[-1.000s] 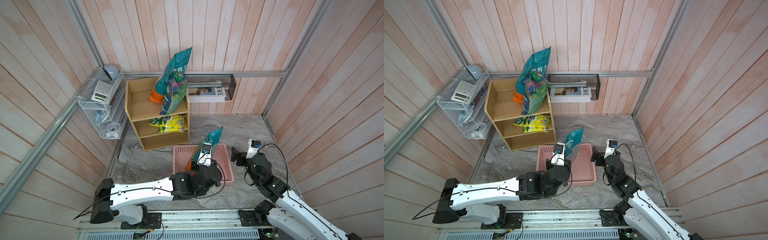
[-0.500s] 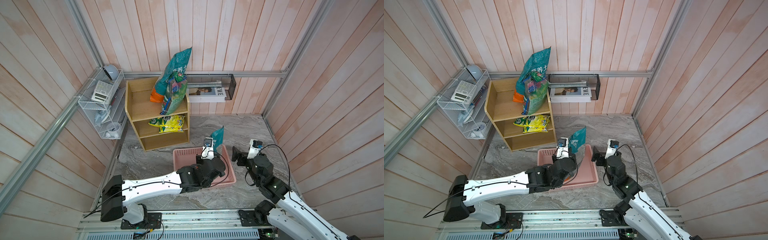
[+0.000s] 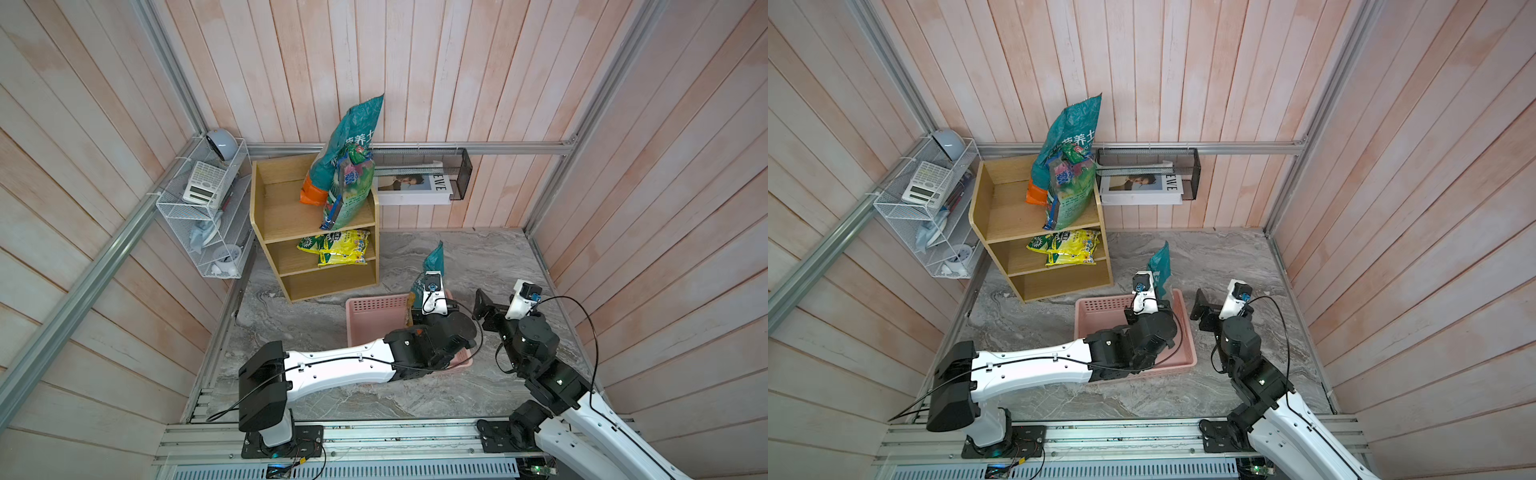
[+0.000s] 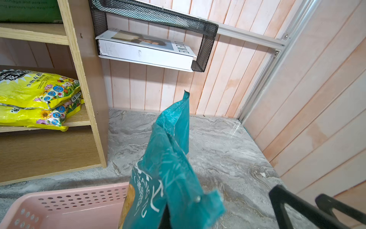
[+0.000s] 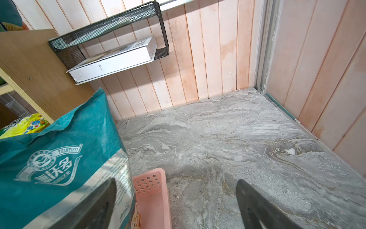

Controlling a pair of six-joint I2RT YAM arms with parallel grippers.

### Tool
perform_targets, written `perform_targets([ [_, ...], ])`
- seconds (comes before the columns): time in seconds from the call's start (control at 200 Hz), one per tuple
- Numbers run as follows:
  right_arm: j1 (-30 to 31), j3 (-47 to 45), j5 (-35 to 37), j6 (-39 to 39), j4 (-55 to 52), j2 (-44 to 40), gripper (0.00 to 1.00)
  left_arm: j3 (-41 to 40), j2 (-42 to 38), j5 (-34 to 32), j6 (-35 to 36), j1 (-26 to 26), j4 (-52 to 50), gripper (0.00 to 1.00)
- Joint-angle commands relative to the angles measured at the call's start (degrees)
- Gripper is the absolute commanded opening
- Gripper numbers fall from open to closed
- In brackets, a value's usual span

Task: Take down the fertilizer bag from the shelf
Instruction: Place the fertilizer bag in the storage box.

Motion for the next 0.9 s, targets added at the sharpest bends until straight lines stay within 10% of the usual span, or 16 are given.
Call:
perform_targets([
  [0.0,-1.0,-0.1,0.7,1.5,-1.2,-0.9,0.98,5.0,0.5,-3.8,-2.3,-0.4,9.0,0.00],
  [0.895,-8.0,-0.2,-4.0,4.8,-4.4,-3.6,0.98,-1.6,9.2,-4.5,-16.6,-6.3,24.4,0.00],
])
